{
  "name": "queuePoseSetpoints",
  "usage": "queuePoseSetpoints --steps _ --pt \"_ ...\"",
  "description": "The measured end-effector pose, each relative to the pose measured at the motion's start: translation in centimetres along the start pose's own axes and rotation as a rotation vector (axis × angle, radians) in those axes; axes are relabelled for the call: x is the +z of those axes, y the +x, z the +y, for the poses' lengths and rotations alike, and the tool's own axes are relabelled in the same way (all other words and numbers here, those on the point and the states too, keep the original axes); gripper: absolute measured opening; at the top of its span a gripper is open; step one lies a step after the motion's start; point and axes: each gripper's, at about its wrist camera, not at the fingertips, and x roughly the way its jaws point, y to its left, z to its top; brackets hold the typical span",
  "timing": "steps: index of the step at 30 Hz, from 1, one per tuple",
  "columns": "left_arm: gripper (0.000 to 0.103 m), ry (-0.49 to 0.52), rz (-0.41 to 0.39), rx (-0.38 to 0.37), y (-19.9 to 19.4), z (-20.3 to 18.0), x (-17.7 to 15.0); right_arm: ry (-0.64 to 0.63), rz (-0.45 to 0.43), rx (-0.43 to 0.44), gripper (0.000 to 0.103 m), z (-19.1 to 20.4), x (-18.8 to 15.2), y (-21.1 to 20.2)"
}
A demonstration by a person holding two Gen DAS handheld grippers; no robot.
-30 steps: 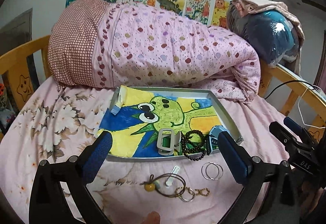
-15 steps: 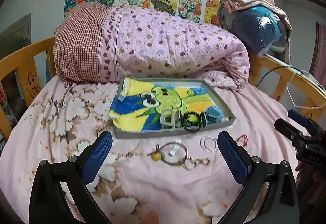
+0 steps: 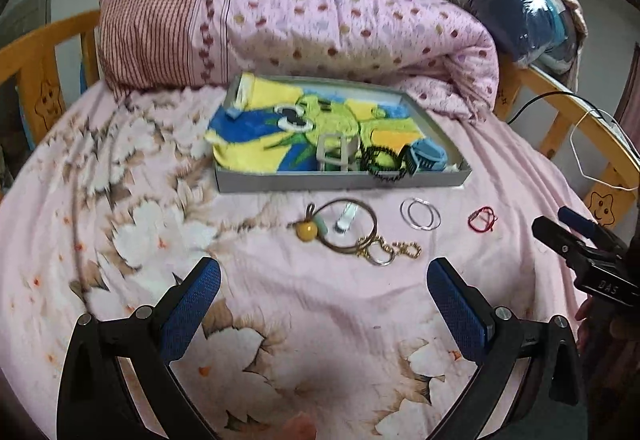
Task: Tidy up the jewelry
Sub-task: 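Withdraw both tools from the tray and move the left tool toward the gold chain, then grasp the brown hair tie with yellow bead with the left tool while the right grasps the red bead bracelet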
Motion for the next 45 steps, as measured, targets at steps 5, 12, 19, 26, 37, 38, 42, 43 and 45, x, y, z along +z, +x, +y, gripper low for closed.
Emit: queuePoseSetpoints --steps 5,12,19,26,37,38,42,43,45 --pt "0.101 -0.022 0.046 -0.007 1.5 0.0 -0.3 0.056 0.067 0.015 0.103 -1.0 -0.3 1.9" --pt "0.101 0.010 0.082 -0.014 3.6 -0.7 -0.4 0.102 0.122 0.051 0.103 -2.4 0.1 4.3" --pt "0.101 0.027 0.093 -0.051 5.3 -1.3 -0.1 0.193 0.098 0.107 0.103 -5.7 1.7 6.5" --pt "0.101 0.059 0.063 -0.036 6.6 -2.1 0.4 0.248 0.125 0.140 0.103 -7.5 1.7 8.3" --pt "0.057 0.103 0.068 -0.082 9.0 -3.6 0.8 0.185 0.192 0.155 0.065 -6.3 0.9 10.3" --pt "0.054 0.102 0.075 -0.087 9.3 -3.7 0.8 0.189 0.201 0.152 0.064 -6.4 0.8 10.5" --pt "0.037 0.095 0.098 -0.089 10.4 -3.7 0.9 0.206 0.233 0.143 0.052 -6.5 0.3 11.1" --pt "0.032 0.093 0.103 -0.088 10.6 -3.7 1.0 0.206 0.236 0.143 0.051 -6.5 0.3 11.1" --pt "0.027 0.085 0.113 -0.087 11.0 -3.5 1.0 0.196 0.242 0.145 0.051 -6.2 0.1 11.1"
